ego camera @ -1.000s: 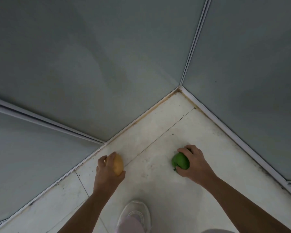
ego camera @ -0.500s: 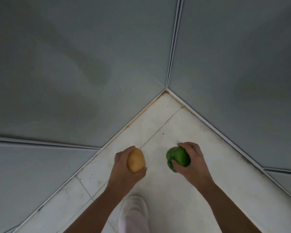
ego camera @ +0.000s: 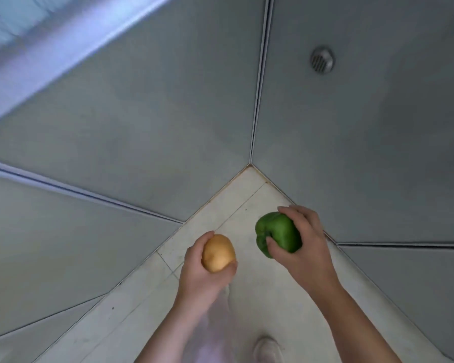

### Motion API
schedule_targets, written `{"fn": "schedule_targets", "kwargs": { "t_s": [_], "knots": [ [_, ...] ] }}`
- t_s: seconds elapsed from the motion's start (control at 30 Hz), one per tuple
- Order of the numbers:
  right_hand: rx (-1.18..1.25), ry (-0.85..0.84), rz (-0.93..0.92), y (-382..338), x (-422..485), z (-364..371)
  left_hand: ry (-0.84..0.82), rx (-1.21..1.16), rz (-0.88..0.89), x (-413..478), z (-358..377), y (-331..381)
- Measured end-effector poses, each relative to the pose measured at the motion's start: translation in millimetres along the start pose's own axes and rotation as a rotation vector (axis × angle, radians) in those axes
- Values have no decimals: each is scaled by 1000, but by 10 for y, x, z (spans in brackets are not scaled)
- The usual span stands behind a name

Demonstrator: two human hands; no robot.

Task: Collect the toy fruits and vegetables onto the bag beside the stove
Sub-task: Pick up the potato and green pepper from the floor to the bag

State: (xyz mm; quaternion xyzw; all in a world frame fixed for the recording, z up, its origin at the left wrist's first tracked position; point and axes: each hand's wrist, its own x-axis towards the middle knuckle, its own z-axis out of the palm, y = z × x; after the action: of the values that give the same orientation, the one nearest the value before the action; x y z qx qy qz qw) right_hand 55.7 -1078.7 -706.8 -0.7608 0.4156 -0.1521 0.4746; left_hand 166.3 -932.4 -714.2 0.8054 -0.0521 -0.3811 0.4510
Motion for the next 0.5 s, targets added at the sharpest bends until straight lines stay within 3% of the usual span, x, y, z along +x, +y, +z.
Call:
{"fn": "schedule_targets", "kwargs": {
  "t_s": [0.33,0.5],
  "knots": [
    [95,70,-125,-1930,-571,-999,265,-374,52,-1671,-563,1460],
    [143,65,-239,-2705,-764,-1438,261,-445,170,-2154,-805,2116]
  ]
}}
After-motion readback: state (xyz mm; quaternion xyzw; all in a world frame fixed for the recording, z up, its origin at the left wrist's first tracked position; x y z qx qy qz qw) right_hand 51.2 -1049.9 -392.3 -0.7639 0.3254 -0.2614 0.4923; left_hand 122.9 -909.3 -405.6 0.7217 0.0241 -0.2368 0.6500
